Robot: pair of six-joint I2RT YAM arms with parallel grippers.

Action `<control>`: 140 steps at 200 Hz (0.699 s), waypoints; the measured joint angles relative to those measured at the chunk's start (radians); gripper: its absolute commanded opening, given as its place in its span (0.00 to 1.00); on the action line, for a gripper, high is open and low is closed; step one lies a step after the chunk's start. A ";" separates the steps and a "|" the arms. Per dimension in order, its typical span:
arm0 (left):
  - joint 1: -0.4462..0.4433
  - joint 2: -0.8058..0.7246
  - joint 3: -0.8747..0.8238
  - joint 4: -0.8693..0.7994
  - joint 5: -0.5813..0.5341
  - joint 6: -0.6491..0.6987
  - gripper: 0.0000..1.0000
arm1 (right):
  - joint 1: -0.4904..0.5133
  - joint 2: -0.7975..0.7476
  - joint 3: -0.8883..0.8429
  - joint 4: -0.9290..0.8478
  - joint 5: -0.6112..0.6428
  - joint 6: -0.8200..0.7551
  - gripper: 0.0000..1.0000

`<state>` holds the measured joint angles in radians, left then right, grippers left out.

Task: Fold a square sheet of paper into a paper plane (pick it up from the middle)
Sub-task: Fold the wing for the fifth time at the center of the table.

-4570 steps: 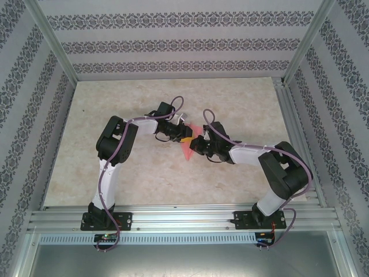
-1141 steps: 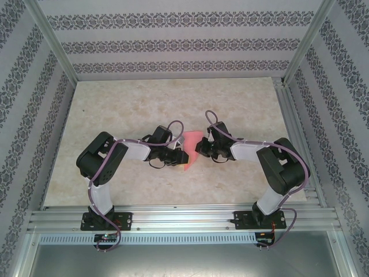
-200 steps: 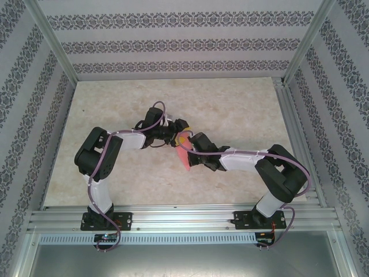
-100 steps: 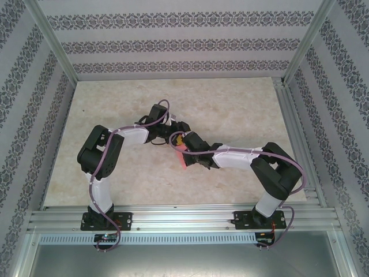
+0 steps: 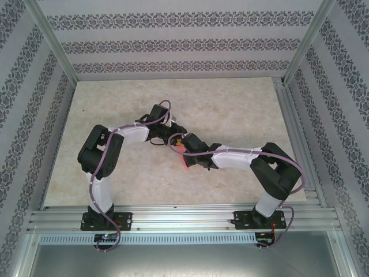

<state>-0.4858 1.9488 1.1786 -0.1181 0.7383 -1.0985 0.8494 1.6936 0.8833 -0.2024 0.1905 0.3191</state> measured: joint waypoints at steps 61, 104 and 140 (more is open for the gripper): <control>0.003 0.000 0.004 -0.061 -0.023 0.063 0.11 | 0.000 0.000 0.000 -0.011 -0.001 0.018 0.14; 0.027 0.000 0.004 -0.101 -0.023 0.116 0.09 | -0.014 -0.029 -0.014 -0.011 -0.042 0.055 0.27; 0.045 0.000 0.005 -0.124 -0.015 0.157 0.06 | -0.060 -0.143 -0.086 0.032 -0.141 0.103 0.36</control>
<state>-0.4412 1.9488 1.1831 -0.2417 0.7235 -0.9417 0.7895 1.5501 0.7971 -0.1699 0.0498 0.4217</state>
